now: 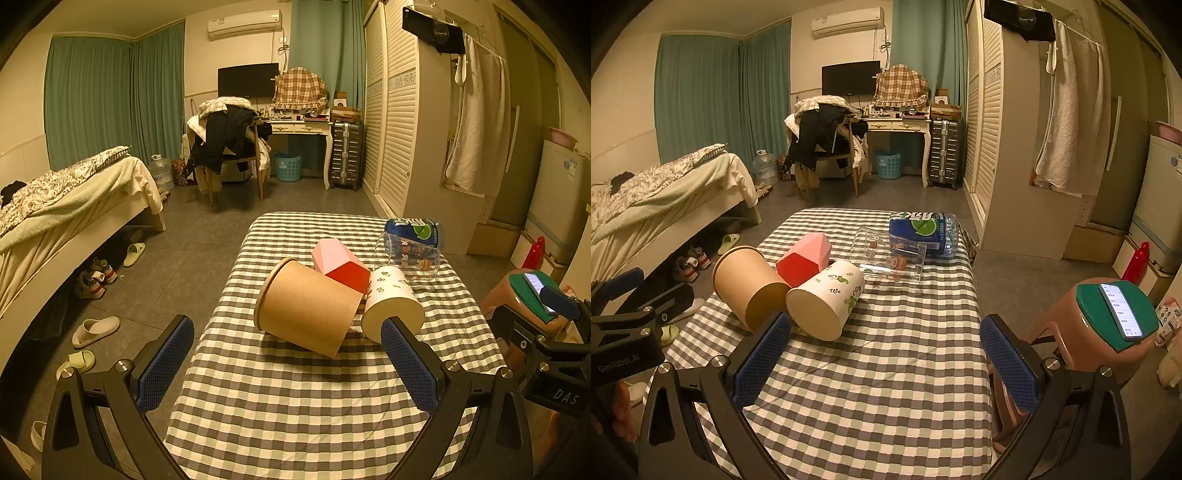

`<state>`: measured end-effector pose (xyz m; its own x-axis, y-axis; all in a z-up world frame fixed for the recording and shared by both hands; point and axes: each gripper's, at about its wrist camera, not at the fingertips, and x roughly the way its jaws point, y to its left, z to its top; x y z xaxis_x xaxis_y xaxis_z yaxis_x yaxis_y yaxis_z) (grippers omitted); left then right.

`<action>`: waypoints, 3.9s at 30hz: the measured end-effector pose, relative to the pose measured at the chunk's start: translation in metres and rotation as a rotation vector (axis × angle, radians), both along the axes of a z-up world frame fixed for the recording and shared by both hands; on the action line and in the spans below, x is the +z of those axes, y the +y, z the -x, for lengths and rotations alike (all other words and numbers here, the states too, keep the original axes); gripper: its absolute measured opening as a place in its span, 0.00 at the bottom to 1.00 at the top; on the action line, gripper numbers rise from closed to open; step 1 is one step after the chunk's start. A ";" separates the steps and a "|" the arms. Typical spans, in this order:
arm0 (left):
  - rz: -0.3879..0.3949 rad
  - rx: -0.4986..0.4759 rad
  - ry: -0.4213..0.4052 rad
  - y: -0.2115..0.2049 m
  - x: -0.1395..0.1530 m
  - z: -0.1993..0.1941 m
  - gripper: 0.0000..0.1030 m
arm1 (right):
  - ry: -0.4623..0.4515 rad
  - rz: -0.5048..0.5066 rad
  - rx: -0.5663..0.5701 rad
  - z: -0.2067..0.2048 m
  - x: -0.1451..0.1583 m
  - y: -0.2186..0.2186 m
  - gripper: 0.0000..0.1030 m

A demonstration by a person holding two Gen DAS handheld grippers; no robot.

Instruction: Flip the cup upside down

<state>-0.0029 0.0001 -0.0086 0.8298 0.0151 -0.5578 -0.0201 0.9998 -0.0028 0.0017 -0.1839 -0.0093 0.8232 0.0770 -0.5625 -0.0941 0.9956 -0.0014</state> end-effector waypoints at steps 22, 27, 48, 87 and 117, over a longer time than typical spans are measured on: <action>-0.001 0.001 0.003 0.001 0.001 0.000 1.00 | -0.009 0.006 0.010 -0.001 0.004 0.000 1.00; 0.006 0.017 0.013 0.001 0.002 -0.003 1.00 | -0.019 0.022 0.023 -0.003 0.009 0.000 1.00; -0.045 0.135 0.064 -0.008 -0.010 -0.065 1.00 | 0.176 0.418 0.487 -0.152 -0.012 -0.008 1.00; 0.065 0.071 0.008 0.025 0.001 -0.014 1.00 | 0.372 0.358 0.392 -0.061 0.006 0.019 0.64; -0.003 0.106 0.040 0.051 -0.021 0.011 1.00 | 0.361 0.051 0.084 0.012 -0.026 0.067 0.78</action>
